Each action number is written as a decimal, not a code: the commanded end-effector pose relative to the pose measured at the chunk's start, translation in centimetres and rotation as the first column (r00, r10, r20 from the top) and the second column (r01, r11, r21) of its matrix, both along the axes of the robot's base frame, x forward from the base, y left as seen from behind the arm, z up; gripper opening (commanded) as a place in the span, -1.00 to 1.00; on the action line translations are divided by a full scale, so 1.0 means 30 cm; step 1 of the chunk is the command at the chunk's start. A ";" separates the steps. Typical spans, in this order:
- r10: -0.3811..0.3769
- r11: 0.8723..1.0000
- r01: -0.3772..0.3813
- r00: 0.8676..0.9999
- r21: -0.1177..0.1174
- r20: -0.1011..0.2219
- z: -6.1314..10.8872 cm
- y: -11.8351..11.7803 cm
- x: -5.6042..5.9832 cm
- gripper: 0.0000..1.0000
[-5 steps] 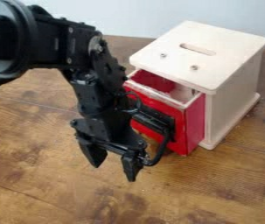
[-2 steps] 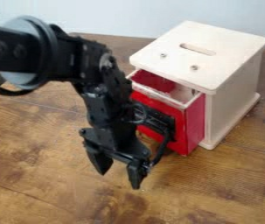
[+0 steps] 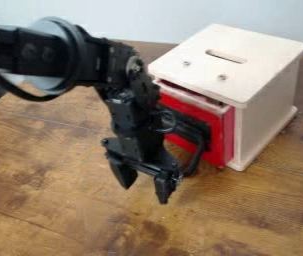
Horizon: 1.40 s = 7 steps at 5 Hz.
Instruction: Close the drawer
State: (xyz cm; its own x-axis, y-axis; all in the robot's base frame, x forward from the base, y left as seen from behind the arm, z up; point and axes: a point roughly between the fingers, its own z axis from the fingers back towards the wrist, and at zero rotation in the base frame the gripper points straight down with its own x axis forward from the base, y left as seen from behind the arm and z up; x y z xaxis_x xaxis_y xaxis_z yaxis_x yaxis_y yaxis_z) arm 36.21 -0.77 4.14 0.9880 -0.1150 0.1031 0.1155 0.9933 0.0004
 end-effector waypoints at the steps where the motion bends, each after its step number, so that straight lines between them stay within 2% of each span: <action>1: 0.017 1.000 -0.017 0.997 -0.002 0.077 0.086 0.021 0.072 1.00; 7: 0.009 1.000 -0.009 0.998 0.000 0.070 0.083 0.035 0.063 1.00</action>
